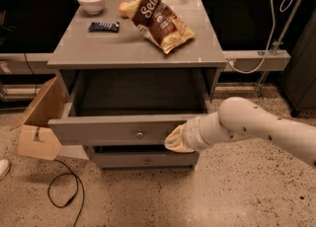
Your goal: Close top drawer
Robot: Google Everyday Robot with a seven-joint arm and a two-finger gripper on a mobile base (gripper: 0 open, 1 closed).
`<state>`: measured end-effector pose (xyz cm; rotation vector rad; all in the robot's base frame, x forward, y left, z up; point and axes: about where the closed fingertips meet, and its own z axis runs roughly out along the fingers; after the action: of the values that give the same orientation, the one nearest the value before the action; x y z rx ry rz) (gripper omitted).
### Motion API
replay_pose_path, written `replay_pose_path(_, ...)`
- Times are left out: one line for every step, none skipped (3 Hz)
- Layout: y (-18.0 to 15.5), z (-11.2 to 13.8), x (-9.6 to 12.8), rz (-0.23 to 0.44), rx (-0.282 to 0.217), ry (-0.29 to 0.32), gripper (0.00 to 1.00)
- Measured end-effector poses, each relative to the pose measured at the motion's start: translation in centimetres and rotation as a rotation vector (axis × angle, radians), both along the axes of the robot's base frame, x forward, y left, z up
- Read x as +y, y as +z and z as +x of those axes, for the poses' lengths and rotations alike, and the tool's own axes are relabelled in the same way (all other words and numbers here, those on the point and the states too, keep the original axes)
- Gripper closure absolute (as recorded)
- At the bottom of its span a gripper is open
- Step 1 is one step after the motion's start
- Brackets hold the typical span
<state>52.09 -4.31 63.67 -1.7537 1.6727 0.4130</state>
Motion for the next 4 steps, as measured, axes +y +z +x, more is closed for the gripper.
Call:
replay_pose_path(0.1,1.3,-0.6,-0.002,-0.022,-0.024,1.0)
replay_pose_path(-0.3,4.8,-2.5,0.002,-0.026,-0.129,1.0)
replay_pose_path(-0.3,5.7,-3.1,0.008,-0.029,-0.163,1.0)
replay_pose_path(-0.6,8.2,-3.6,0.038,-0.041,-0.192,1.0)
